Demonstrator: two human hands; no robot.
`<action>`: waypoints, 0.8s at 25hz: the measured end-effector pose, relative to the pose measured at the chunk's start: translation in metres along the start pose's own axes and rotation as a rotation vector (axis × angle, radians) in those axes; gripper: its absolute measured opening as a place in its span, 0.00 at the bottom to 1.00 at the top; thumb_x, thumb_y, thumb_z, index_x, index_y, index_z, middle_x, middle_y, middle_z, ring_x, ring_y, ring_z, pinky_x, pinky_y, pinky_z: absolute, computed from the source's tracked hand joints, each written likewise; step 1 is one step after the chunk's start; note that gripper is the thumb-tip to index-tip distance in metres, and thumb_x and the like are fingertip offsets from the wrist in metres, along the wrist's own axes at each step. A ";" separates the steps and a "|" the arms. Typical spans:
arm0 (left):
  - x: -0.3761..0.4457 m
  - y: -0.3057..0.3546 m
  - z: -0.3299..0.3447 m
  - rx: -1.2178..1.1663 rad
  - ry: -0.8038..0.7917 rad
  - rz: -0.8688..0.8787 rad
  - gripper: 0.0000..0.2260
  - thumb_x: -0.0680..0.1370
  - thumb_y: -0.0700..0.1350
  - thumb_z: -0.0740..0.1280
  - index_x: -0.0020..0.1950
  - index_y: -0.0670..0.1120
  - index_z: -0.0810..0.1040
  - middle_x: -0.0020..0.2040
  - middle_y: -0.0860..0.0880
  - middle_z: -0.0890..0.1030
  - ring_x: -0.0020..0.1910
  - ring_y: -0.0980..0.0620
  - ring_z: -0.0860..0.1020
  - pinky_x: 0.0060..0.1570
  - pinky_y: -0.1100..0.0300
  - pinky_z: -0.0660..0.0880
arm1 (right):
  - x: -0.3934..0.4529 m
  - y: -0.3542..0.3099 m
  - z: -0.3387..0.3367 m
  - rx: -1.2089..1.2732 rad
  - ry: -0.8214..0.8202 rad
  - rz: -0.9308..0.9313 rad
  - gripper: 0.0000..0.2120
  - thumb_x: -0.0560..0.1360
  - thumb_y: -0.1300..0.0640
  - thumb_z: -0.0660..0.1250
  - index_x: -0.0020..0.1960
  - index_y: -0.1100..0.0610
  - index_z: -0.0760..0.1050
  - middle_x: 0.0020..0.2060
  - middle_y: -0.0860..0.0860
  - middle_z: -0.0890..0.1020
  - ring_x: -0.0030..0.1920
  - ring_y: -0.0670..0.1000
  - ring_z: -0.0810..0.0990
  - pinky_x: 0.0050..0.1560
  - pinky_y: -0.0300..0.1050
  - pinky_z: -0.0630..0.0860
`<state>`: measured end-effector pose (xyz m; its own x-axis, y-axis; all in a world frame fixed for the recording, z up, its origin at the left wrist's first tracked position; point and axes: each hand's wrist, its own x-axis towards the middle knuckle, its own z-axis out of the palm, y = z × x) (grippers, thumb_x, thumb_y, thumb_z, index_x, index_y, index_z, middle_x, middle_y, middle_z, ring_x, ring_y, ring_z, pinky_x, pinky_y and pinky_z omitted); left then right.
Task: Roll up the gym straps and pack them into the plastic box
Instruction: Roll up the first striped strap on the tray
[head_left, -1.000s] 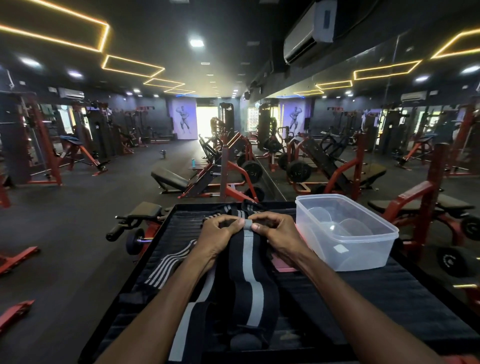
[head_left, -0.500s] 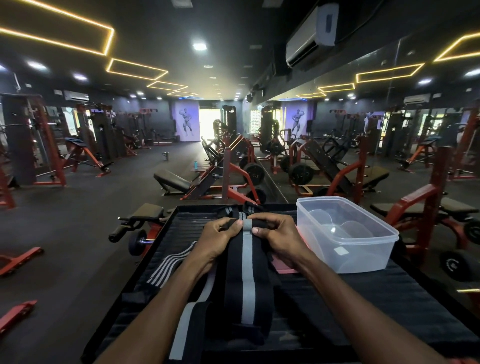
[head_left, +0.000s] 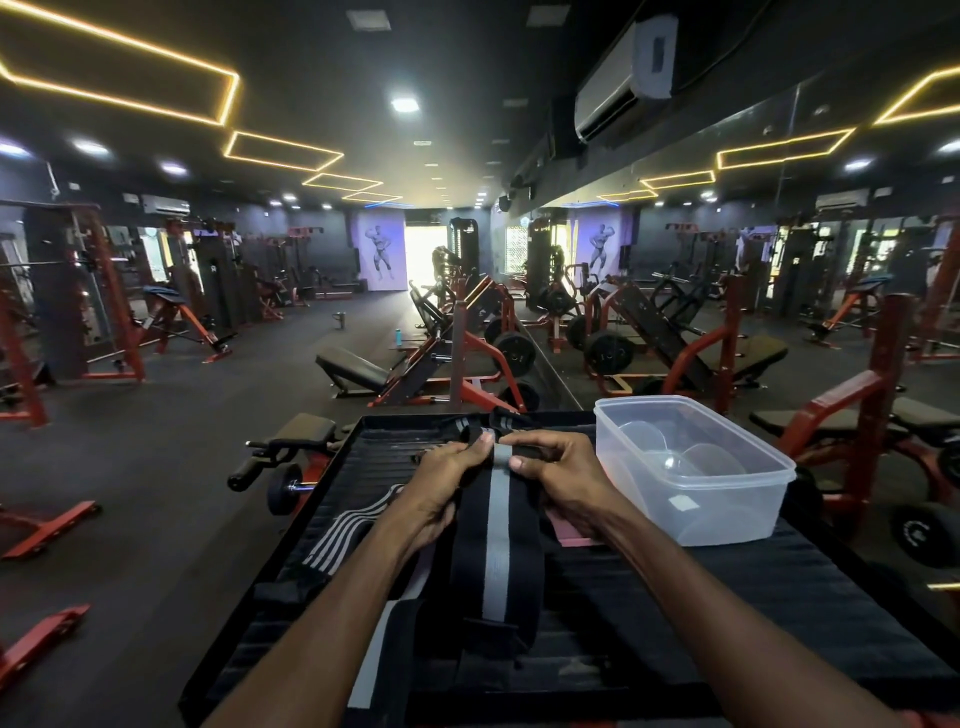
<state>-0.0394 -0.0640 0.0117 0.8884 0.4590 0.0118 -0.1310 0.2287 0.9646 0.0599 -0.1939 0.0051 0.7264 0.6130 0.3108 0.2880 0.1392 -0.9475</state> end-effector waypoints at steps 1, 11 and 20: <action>0.000 0.000 0.001 0.023 0.000 -0.038 0.13 0.78 0.46 0.69 0.52 0.36 0.83 0.47 0.36 0.85 0.45 0.42 0.85 0.45 0.52 0.82 | -0.001 0.000 -0.001 -0.012 -0.004 -0.004 0.14 0.71 0.72 0.72 0.51 0.56 0.86 0.50 0.54 0.87 0.55 0.55 0.85 0.60 0.53 0.80; 0.003 -0.001 0.001 0.268 0.124 0.048 0.03 0.77 0.38 0.70 0.49 0.42 0.83 0.43 0.43 0.85 0.40 0.48 0.83 0.46 0.52 0.81 | -0.017 -0.010 -0.004 -0.007 -0.029 0.125 0.10 0.77 0.63 0.70 0.57 0.56 0.82 0.38 0.51 0.82 0.30 0.41 0.81 0.25 0.40 0.77; 0.000 0.002 0.007 0.047 0.035 -0.009 0.06 0.77 0.38 0.70 0.51 0.36 0.82 0.42 0.42 0.86 0.40 0.50 0.85 0.37 0.62 0.80 | -0.005 -0.003 -0.008 -0.060 0.057 -0.027 0.11 0.72 0.70 0.73 0.52 0.62 0.85 0.47 0.55 0.87 0.44 0.46 0.84 0.47 0.37 0.81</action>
<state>-0.0370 -0.0699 0.0150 0.8734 0.4870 -0.0050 -0.1019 0.1928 0.9759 0.0604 -0.2036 0.0066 0.7517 0.5639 0.3420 0.3436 0.1077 -0.9329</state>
